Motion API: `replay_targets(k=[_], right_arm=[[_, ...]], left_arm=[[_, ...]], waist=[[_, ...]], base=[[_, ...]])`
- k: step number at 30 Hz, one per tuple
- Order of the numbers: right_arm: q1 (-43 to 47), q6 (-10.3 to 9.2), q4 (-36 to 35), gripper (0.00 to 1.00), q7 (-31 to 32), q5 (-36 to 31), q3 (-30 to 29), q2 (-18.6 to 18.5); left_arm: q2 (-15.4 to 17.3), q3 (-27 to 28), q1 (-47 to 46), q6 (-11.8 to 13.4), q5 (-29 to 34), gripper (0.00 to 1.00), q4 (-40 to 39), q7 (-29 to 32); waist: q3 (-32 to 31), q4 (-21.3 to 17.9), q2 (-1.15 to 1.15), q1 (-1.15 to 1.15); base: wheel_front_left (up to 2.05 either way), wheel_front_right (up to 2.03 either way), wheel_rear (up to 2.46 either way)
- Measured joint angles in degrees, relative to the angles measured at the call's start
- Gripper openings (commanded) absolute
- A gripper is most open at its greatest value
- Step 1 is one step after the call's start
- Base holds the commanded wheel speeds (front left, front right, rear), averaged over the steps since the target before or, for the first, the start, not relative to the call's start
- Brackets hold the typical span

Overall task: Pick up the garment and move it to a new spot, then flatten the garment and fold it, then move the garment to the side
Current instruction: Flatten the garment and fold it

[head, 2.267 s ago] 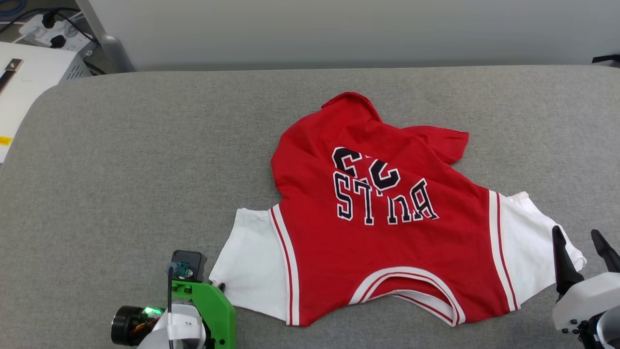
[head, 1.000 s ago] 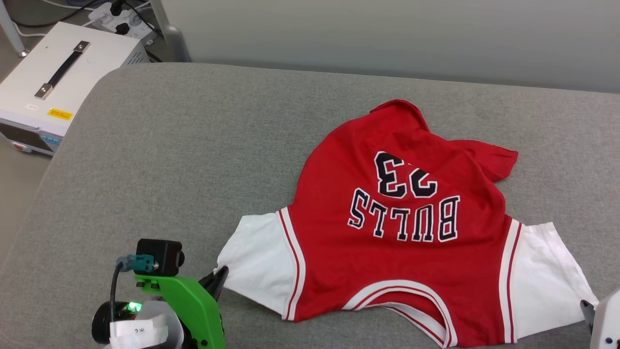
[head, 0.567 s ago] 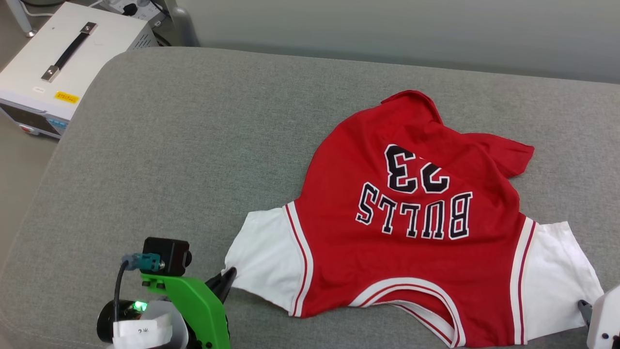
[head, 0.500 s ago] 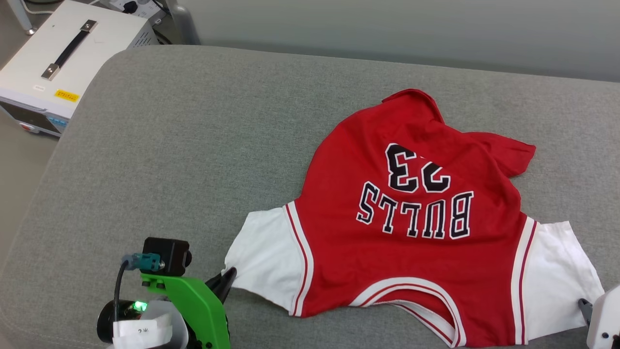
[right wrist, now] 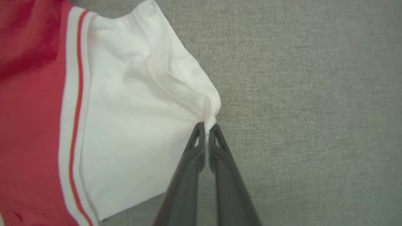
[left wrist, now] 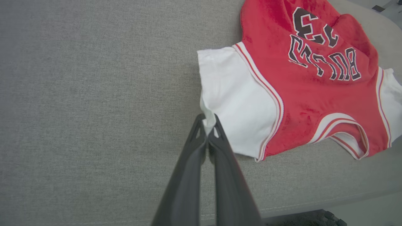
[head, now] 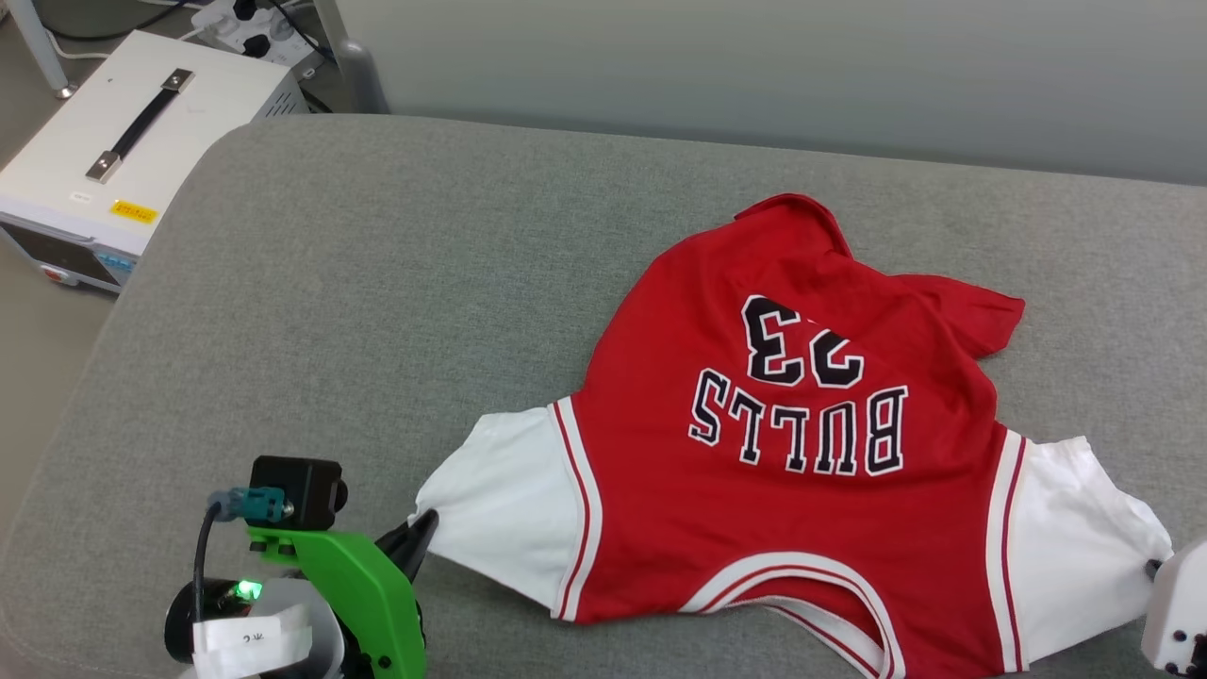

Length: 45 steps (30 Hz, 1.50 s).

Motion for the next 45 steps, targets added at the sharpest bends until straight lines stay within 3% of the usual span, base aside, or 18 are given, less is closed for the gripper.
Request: replay_targets(k=[12, 24, 35, 36, 45], right_arm=[[-5.7, 0.00, -14.2, 0.00, 6.3, 9.4, -0.4, -6.3], [-18.9, 0.00, -20.3, 0.00, 11.3, 14.7, -1.8, -9.6], [-35.5, 0.00, -17.9, 0.00, 10.0, 15.5, -0.7, -12.1], [-39.6, 0.01, -15.9, 0.00, 8.7, 15.4, 0.3, -12.6], [-52.1, 0.01, -9.5, 0.00, 3.8, 13.2, 4.3, -14.4]], left_arm=[[4.1, 4.9, -4.5, -0.2, -0.4, 0.00, -4.9, -0.4], [6.9, 10.0, -15.4, -0.7, -2.1, 0.00, -10.8, 0.0], [9.5, 14.2, -30.6, -2.0, -2.3, 0.00, -10.2, -2.9], [11.1, 14.7, -34.2, -2.9, -1.3, 0.00, -8.3, -3.5], [13.3, 12.7, -48.3, -6.7, -0.2, 0.00, -0.6, -4.5]], waist=[[-4.5, -2.4, 0.00, 0.00], [-6.5, -5.8, 0.00, 0.00], [-3.7, -7.1, 0.00, 0.00], [-2.0, -7.3, 0.00, 0.00], [5.9, -7.4, 0.00, 0.00]], base=[[0.00, 0.00, 0.00], [0.00, 0.00, 0.00], [0.00, 0.00, 0.00], [0.00, 0.00, 0.00], [0.00, 0.00, 0.00]])
